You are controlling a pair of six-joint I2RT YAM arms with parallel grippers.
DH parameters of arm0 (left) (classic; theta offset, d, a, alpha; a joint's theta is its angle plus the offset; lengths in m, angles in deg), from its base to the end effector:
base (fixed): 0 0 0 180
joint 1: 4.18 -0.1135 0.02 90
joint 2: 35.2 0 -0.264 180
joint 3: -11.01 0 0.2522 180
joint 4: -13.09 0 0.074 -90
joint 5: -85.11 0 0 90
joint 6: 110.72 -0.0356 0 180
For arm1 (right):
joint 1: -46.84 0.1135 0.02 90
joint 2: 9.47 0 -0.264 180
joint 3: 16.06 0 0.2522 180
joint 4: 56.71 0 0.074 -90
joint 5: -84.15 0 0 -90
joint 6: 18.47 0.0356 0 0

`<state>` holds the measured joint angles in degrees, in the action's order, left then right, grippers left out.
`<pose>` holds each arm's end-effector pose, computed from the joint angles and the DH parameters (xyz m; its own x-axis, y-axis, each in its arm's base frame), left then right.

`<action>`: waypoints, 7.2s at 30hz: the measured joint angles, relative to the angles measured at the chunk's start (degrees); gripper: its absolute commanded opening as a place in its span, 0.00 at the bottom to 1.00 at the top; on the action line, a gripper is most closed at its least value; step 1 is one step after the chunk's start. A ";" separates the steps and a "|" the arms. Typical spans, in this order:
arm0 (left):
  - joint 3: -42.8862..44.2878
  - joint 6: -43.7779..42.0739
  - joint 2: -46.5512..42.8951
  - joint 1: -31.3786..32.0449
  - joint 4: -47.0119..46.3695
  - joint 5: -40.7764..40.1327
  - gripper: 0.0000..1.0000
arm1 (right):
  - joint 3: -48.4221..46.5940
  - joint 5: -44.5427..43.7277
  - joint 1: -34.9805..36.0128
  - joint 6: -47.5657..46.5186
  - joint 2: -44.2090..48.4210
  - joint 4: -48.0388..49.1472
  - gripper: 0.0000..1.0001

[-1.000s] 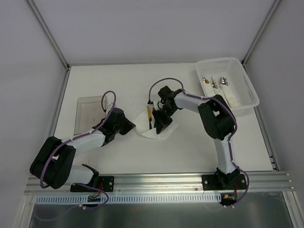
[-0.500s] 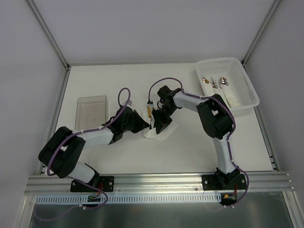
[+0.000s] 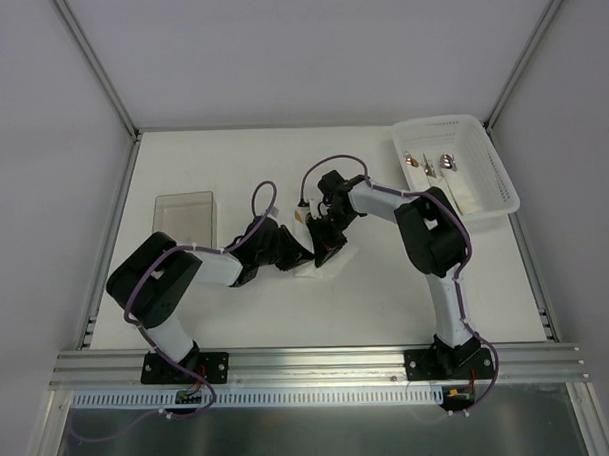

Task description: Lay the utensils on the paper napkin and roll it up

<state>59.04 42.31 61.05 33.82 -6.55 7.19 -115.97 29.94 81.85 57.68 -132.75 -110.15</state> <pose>0.2415 -0.1982 0.1358 -0.8366 -0.4523 -0.3090 0.0027 0.5606 -0.8281 0.3319 0.2579 0.1340 -0.6367 -0.6831 -0.3578 -0.7489 0.4370 0.4982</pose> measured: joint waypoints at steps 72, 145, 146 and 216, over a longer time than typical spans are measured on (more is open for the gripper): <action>9.42 -2.10 9.77 3.96 2.23 1.38 0.00 | 3.89 -0.42 -7.56 0.83 2.78 1.11 0.13; 14.82 -14.27 0.85 6.62 23.26 -1.86 0.18 | -0.24 -3.61 -5.64 6.95 0.72 5.84 0.09; 15.06 -14.29 1.22 6.67 23.37 -2.01 0.18 | -0.33 -3.69 -5.60 6.91 0.68 5.75 0.09; 11.74 -13.18 -5.01 6.58 26.77 -6.54 0.18 | -1.97 -3.26 -2.82 1.51 0.00 -0.98 0.17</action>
<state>70.77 29.13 56.05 40.40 20.22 0.66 -117.93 26.68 79.03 59.19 -132.75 -111.13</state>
